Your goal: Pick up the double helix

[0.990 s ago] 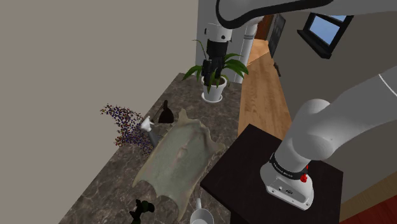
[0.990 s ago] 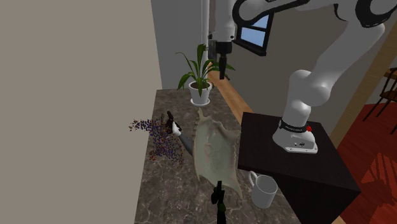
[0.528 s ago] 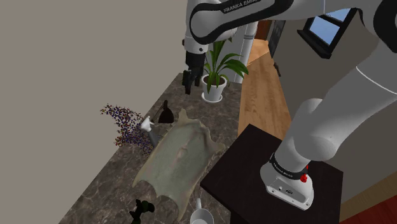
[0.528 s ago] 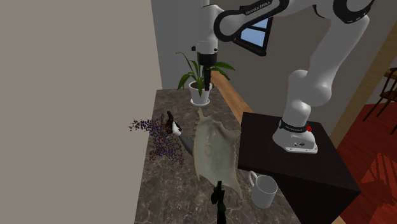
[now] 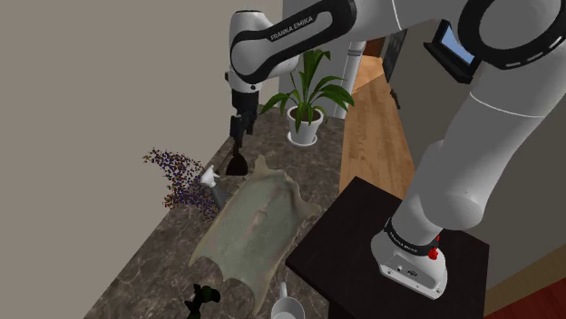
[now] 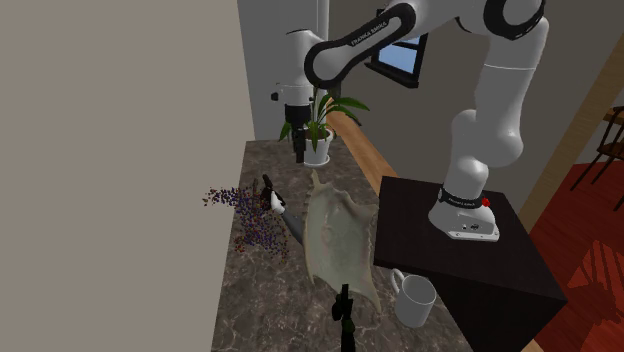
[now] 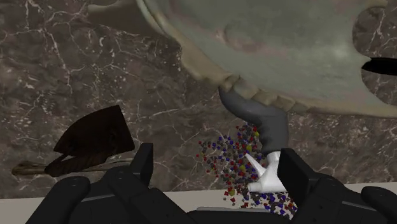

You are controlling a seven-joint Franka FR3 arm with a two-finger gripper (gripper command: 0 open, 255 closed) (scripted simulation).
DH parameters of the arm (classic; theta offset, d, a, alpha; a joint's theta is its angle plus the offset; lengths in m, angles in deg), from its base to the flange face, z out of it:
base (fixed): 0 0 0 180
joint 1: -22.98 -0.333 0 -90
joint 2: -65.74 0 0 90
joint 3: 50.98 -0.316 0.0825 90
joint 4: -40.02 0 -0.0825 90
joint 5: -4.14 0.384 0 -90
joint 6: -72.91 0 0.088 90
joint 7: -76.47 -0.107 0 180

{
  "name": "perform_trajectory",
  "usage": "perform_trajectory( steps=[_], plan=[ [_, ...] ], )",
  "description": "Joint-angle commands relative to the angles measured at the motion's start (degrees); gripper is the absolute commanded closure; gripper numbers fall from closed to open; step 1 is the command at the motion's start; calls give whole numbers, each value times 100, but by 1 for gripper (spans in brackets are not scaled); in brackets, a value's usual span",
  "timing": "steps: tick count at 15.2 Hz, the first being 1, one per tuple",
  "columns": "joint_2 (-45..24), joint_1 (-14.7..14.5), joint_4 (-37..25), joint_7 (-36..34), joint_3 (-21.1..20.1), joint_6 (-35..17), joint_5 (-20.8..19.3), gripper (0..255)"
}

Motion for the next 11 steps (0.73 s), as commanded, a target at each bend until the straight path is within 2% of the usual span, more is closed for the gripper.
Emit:
perform_trajectory(
  steps=[1,11],
  plan=[
    [-380,-73,-298,143,-73,-116,42,0],
    [-2206,-409,-2002,705,-456,-392,28,0]
  ],
)
